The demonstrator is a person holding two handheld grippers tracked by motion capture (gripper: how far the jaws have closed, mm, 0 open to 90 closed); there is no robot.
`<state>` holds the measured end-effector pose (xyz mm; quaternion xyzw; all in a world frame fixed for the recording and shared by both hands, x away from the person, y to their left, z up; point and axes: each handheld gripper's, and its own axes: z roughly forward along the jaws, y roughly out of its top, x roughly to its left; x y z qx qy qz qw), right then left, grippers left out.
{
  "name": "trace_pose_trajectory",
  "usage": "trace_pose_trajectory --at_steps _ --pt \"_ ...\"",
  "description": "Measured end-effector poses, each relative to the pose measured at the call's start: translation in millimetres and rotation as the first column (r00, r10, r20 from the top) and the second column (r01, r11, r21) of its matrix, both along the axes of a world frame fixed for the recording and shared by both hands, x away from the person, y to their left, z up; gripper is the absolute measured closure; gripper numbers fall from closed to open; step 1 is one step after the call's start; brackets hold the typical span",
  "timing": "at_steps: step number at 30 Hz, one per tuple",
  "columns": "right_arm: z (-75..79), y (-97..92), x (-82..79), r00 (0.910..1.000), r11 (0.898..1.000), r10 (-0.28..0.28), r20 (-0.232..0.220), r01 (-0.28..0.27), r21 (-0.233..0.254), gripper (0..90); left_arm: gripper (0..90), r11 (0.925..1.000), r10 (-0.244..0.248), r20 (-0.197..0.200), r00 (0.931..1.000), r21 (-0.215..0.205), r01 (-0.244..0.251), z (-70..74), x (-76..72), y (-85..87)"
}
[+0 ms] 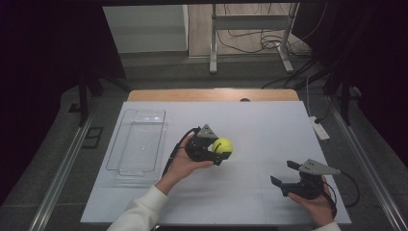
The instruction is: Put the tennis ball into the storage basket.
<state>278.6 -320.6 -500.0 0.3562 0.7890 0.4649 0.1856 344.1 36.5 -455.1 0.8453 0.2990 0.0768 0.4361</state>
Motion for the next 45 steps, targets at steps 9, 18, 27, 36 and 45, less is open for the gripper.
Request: trace_pose_trajectory --at_steps 9,18,27,36,45 --pt "-0.4 0.4 0.4 1.0000 1.000 0.001 0.001 -0.001 -0.002 10.1 27.2 0.9997 0.013 0.013 0.9998 -0.022 -0.013 5.2 -1.1 5.3" --pt "0.0 0.2 0.2 1.0000 1.000 0.001 0.001 -0.001 -0.001 10.1 27.2 0.9987 0.030 0.021 0.9993 -0.043 -0.029 11.1 -1.3 12.1" --pt "0.2 -0.7 -0.6 1.0000 1.000 -0.002 0.001 0.002 0.002 10.2 27.2 0.9974 0.043 0.025 0.9988 -0.059 -0.042 15.5 -0.2 18.5" --pt "-0.3 -0.6 -0.1 1.0000 1.000 -0.001 0.000 0.001 -0.001 10.1 27.2 0.9961 0.053 0.047 0.9975 -0.072 -0.050 21.1 -1.2 25.0" --pt "-0.2 -0.4 -0.1 1.0000 1.000 -0.001 0.001 0.001 -0.003 10.1 27.3 0.9948 0.060 0.064 0.9962 -0.087 -0.054 25.9 -2.7 29.4"
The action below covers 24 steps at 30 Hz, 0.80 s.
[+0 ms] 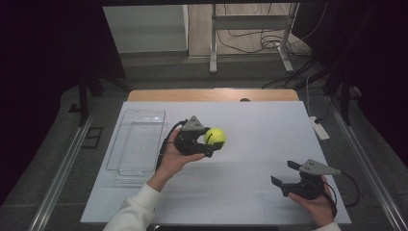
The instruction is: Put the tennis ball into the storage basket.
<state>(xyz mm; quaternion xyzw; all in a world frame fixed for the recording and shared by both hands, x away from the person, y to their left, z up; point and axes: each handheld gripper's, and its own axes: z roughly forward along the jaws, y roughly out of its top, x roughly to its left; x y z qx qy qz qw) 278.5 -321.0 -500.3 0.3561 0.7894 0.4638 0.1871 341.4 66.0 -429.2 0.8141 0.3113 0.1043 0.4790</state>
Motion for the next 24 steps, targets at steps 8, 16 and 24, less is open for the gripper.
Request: trace_pose_trajectory --at_steps 8,16,24 --pt "-0.1 -0.1 0.2 1.0000 1.000 0.000 0.000 0.000 0.000 10.1 27.3 0.9996 0.019 0.016 0.9997 -0.020 -0.018 5.0 -0.1 7.9" --pt "-0.1 0.0 0.0 1.0000 1.000 0.002 0.001 -0.002 0.000 10.1 27.3 0.9989 0.031 0.025 0.9992 -0.035 -0.030 9.8 -0.7 14.0" --pt "0.0 -0.2 -0.1 1.0000 1.000 0.001 0.001 -0.001 -0.002 10.2 27.3 0.9975 0.055 0.040 0.9977 -0.047 -0.053 14.6 -1.0 22.1"
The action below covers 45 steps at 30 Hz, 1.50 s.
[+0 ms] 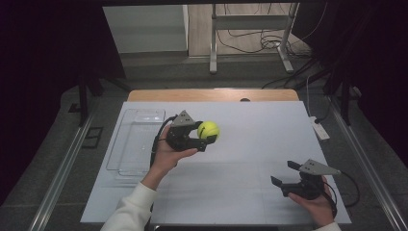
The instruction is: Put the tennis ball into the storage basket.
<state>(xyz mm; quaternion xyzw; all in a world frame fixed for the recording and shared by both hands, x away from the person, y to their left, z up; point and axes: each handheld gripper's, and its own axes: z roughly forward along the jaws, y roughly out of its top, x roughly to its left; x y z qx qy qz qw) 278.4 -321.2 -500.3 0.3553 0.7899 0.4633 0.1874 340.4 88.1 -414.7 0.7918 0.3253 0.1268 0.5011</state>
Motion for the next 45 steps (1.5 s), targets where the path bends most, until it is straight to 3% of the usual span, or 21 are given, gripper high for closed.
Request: trace_pose_trajectory --at_steps 22,45 --pt "0.1 -0.3 0.3 1.0000 1.000 -0.003 0.001 0.003 0.001 10.1 27.3 0.9960 0.080 0.031 0.9963 -0.042 -0.079 11.0 0.5 26.8" --pt "0.1 -0.2 0.2 1.0000 1.000 -0.003 0.001 0.003 0.000 10.2 27.2 0.9850 0.166 0.048 0.9849 -0.056 -0.164 17.3 2.7 52.2"
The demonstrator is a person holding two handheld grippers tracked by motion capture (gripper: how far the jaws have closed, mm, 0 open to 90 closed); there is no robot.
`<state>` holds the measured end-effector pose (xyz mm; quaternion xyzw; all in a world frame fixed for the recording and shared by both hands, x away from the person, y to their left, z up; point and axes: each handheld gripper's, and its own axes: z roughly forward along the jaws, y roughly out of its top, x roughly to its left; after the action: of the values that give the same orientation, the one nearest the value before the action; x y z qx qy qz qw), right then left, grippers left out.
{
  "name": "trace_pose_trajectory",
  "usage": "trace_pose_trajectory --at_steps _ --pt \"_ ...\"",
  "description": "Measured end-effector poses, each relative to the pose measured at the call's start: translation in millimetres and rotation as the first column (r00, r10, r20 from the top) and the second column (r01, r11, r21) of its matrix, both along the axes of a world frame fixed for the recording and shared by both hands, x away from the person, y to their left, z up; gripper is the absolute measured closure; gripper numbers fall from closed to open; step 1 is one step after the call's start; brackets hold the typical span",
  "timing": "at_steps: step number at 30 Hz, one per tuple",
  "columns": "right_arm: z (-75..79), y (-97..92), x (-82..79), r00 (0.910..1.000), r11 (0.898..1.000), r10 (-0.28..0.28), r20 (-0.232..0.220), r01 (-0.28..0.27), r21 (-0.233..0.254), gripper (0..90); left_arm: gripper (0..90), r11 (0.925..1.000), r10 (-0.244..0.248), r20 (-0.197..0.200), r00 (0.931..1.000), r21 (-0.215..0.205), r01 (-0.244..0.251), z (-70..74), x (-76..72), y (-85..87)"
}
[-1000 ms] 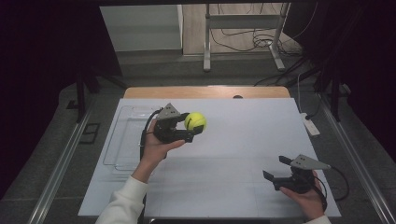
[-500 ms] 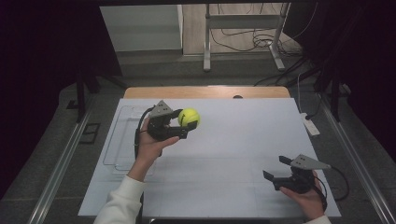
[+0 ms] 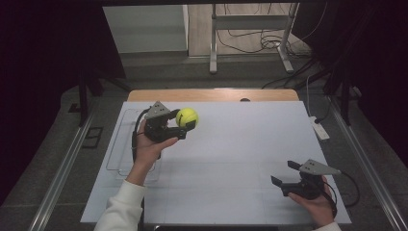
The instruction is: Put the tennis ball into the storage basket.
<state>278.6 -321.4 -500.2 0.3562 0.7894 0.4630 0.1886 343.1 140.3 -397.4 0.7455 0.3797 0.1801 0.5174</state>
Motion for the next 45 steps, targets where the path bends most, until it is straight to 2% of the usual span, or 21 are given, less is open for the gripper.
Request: trace_pose_trajectory --at_steps 9,23,34,45 --pt "0.2 -0.1 -0.1 1.0000 1.000 0.000 0.001 0.000 0.000 10.2 27.2 0.9992 0.040 -0.004 0.9992 -0.008 -0.040 0.1 2.3 11.5" --pt "0.2 -0.1 -0.2 1.0000 1.000 -0.001 0.001 0.001 -0.001 10.2 27.2 0.9957 0.093 -0.016 0.9956 0.002 -0.093 -4.1 7.5 25.7" --pt "0.4 -0.2 -0.1 1.0000 1.000 -0.002 0.002 0.002 0.000 10.2 27.1 0.9933 0.115 -0.029 0.9930 -0.010 -0.115 -7.0 10.8 34.1" --pt "0.5 -0.4 -0.1 1.0000 1.000 -0.004 0.003 0.004 0.001 10.3 27.1 0.9871 0.155 -0.045 0.9869 -0.032 -0.157 -10.0 14.2 48.2"
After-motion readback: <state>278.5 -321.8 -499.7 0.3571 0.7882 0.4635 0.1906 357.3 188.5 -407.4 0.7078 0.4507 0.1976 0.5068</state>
